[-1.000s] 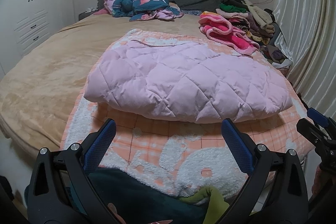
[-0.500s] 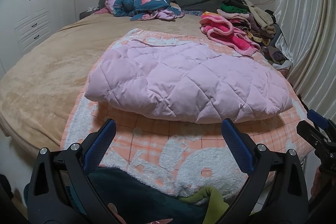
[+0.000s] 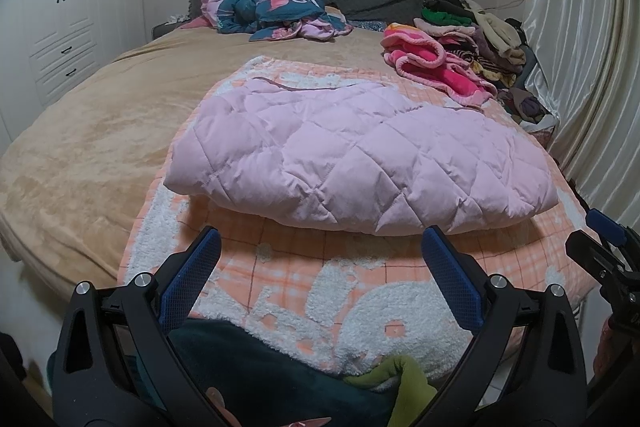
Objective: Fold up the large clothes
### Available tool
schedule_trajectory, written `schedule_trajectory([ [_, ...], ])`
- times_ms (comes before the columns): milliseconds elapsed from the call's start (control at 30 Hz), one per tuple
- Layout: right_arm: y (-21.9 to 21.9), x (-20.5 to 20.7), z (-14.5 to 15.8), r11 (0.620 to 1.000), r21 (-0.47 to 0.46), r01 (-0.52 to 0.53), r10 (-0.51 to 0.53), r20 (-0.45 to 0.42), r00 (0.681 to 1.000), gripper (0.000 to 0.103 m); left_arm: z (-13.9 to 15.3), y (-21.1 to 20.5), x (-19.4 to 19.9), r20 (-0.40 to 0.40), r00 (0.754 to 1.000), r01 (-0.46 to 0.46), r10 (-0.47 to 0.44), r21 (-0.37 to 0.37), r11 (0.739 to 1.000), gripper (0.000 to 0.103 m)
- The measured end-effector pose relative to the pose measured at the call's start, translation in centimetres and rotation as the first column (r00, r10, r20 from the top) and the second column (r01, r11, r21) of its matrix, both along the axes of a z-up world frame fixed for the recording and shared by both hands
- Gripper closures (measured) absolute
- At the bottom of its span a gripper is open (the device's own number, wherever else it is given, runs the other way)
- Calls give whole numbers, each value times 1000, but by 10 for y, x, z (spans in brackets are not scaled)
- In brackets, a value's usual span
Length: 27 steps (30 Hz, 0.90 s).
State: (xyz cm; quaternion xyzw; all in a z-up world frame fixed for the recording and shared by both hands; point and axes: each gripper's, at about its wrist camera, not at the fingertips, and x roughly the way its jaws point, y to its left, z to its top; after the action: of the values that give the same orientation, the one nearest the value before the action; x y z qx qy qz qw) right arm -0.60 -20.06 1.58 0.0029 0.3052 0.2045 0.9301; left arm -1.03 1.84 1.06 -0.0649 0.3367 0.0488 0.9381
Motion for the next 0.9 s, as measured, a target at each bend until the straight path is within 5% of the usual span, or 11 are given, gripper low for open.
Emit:
schedule_trajectory([
  [900,0,-2,0,1000,-1,1,-1,0,1000,4,4,0,-2,13,1000,-15,15,42,999,9],
])
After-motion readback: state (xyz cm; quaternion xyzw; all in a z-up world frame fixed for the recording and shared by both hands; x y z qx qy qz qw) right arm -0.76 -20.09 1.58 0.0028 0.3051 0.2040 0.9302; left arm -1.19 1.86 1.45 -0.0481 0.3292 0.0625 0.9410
